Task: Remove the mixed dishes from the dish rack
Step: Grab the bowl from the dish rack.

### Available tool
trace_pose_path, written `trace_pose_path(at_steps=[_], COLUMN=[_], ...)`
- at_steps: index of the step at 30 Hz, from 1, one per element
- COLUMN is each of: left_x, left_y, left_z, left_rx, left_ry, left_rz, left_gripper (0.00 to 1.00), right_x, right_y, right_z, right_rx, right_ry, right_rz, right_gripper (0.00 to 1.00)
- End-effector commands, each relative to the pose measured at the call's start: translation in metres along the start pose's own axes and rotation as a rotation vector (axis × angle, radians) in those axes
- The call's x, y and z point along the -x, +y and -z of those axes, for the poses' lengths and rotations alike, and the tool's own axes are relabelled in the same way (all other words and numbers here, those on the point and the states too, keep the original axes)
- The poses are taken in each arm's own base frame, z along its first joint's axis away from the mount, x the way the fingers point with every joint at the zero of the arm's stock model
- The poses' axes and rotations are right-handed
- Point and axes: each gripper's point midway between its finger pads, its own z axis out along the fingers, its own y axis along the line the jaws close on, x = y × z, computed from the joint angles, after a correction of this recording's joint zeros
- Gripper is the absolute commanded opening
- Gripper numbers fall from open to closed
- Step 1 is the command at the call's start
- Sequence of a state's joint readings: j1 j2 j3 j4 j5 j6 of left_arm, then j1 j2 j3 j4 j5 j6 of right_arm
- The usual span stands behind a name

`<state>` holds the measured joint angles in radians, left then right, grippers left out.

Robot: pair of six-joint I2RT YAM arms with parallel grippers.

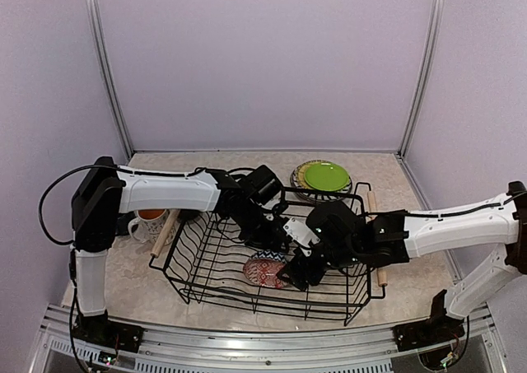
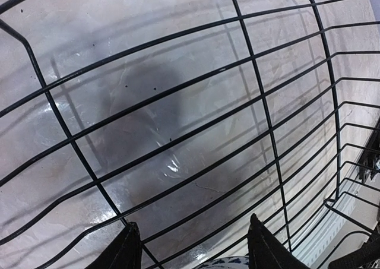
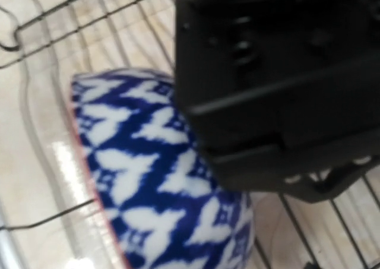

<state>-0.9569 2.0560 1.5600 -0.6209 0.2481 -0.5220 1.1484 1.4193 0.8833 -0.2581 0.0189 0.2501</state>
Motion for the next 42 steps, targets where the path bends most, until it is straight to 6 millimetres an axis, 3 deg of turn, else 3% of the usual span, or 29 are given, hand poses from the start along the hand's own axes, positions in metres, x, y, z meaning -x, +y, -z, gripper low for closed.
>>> trace_pose_path(at_steps=[1, 7, 13, 22, 34, 39, 42], left_x=[-0.024, -0.014, 0.006, 0.022, 0.077, 0.091, 0.100], left_y=[0.027, 0.018, 0.007, 0.013, 0.022, 0.031, 0.034], left_z=[-0.011, 0.000, 0.022, 0.045, 0.115, 0.156, 0.196], left_rx=[0.083, 0.067, 0.058, 0.092, 0.102, 0.128, 0.144], left_ry=[0.092, 0.068, 0.001, -0.067, -0.247, -0.323, -0.394], left_rz=[0.012, 0.010, 0.007, 0.025, -0.010, -0.011, -0.017], left_gripper=[0.57, 0.63, 0.70, 0.83, 0.91, 0.93, 0.96], right_x=[0.007, 0.003, 0.006, -0.002, 0.015, 0.036, 0.050], right_y=[-0.020, -0.032, -0.024, -0.029, -0.040, -0.041, -0.043], right_z=[-0.012, -0.016, -0.025, -0.035, 0.001, 0.028, 0.043], right_rx=[-0.219, -0.414, -0.366, -0.384, -0.426, -0.421, -0.428], right_ry=[-0.040, -0.027, -0.097, -0.158, -0.301, -0.398, -0.437], right_rz=[0.022, 0.047, 0.039, 0.022, -0.057, -0.098, -0.113], right_gripper=[0.75, 0.53, 0.35, 0.01, 0.00, 0.00, 0.00])
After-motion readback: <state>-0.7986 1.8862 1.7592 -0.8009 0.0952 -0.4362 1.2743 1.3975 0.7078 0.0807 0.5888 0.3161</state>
